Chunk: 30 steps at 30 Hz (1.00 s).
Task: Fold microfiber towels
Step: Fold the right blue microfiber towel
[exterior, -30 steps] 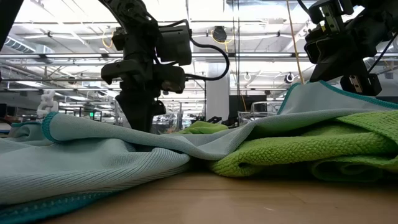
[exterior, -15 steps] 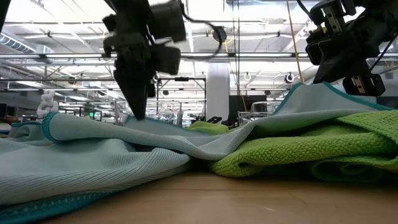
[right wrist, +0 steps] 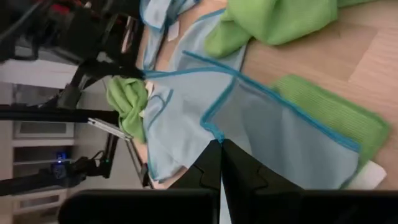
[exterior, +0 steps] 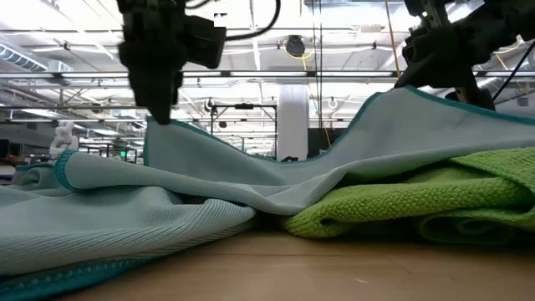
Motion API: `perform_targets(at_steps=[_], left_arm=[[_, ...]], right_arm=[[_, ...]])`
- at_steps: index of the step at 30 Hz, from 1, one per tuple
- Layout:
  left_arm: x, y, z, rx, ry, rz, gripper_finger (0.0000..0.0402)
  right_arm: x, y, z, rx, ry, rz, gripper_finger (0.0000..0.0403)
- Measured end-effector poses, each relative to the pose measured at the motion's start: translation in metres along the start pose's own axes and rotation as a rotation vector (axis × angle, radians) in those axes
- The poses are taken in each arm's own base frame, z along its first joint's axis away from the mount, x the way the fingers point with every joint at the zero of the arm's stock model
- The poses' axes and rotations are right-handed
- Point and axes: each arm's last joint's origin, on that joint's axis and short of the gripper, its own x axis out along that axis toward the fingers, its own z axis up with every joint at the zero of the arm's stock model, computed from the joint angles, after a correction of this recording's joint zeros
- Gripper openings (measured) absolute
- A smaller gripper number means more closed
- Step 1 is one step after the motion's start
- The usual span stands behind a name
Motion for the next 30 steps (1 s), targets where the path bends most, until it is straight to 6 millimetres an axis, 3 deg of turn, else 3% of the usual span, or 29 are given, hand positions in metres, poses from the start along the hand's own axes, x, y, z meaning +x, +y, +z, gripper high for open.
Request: perform_targets(at_steps=[6, 11, 20, 30], left_arm=[[0.006, -0.027, -0.02, -0.071, 0.012, 0.016, 0.0001], [0.009, -0.037, -0.029, -0.057, -0.039, 0.081, 0.0001], [0.006, -0.025, -0.021, -0.067, -0.139, 0.214, 0.0001], [0.002, -0.003, -0.01, -0.022, -0.062, 0.215, 0.0001]], right_arm=[[0.0, -0.007, 0.002, -0.004, -0.042, -0.083, 0.0], [0.0, -0.011, 0.008, -0.01, -0.067, -0.118, 0.0], [0.002, -0.016, 0.016, -0.008, -0.104, -0.154, 0.0], [0.001, -0.022, 0.017, -0.023, -0.115, -0.217, 0.0]])
